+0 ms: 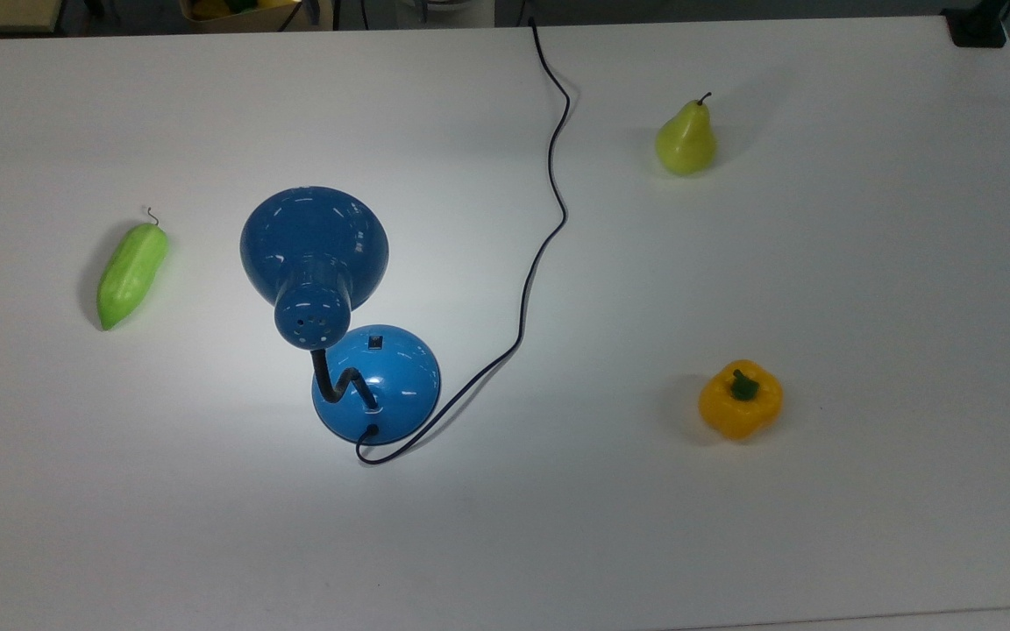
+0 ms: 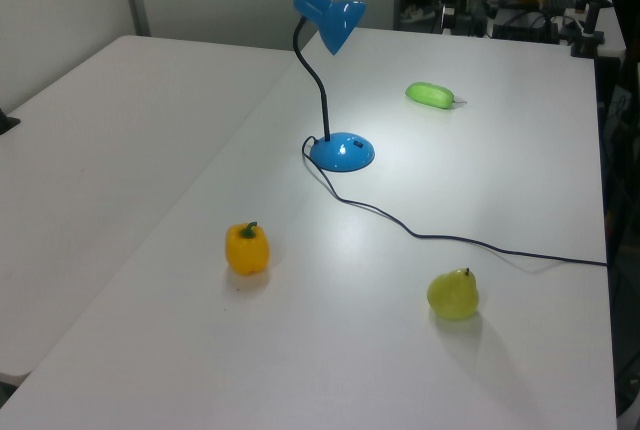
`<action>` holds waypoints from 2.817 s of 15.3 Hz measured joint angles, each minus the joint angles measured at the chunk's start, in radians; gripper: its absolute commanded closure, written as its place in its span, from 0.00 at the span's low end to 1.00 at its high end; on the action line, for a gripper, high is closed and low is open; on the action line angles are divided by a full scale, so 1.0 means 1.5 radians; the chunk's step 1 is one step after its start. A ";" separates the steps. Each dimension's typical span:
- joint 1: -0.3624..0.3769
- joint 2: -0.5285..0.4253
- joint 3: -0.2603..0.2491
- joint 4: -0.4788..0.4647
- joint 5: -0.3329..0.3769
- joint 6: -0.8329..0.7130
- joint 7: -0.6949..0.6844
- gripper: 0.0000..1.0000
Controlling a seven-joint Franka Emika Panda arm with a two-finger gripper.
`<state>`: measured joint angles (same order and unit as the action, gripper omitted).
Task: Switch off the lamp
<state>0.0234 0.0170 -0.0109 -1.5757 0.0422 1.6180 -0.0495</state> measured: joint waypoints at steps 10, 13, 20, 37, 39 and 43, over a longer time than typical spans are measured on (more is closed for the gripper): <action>0.003 -0.004 0.000 0.000 0.000 0.000 -0.002 0.21; 0.003 -0.004 0.000 0.000 0.000 0.000 -0.007 0.41; 0.004 -0.004 0.000 0.000 0.000 0.001 -0.042 0.87; 0.005 -0.003 -0.001 -0.029 0.000 0.001 -0.098 1.00; 0.005 -0.002 -0.001 -0.048 0.000 0.001 -0.098 1.00; 0.005 -0.001 -0.001 -0.099 0.000 0.055 -0.098 1.00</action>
<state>0.0310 0.0148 -0.0121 -1.7245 0.0423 1.7006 -0.1963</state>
